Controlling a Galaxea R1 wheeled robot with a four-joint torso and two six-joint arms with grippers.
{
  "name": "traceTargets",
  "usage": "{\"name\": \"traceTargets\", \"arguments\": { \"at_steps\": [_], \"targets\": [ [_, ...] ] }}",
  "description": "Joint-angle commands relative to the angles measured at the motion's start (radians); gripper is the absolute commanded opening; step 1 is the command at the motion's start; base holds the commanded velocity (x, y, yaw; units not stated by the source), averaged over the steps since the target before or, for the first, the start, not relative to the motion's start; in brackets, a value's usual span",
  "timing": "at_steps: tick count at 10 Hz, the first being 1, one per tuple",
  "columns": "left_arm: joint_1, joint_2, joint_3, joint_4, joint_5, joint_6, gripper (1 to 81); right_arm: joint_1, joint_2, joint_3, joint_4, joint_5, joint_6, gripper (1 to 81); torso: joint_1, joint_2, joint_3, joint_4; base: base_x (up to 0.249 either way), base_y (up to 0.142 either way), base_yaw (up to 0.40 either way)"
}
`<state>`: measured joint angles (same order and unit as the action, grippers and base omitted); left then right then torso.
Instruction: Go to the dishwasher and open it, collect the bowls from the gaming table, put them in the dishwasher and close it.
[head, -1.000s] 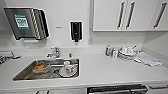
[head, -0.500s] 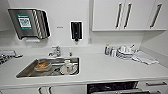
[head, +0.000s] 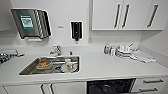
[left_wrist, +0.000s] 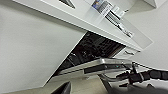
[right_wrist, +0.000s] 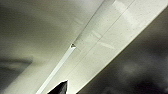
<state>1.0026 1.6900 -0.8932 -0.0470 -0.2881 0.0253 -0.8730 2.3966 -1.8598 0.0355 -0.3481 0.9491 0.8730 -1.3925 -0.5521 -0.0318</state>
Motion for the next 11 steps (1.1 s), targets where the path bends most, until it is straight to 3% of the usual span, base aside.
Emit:
{"name": "traceTargets", "arguments": {
  "at_steps": [1, 11],
  "targets": [
    [-0.078, -0.047, 0.030, 0.027, 0.020, 0.002, 81.1, 0.056, 0.048, -0.016, -0.026, -0.109, -0.033, 81.1, 0.000, 0.000, 0.000, 0.000, -0.082, 0.000, 0.000],
    [-0.058, -0.027, 0.025, 0.029, 0.032, 0.002, 81.1, -0.013, 0.115, -0.087, -0.036, -0.094, -0.061, 81.1, 0.001, 0.000, -0.001, 0.000, -0.107, 0.000, 0.000]
  ]
}}
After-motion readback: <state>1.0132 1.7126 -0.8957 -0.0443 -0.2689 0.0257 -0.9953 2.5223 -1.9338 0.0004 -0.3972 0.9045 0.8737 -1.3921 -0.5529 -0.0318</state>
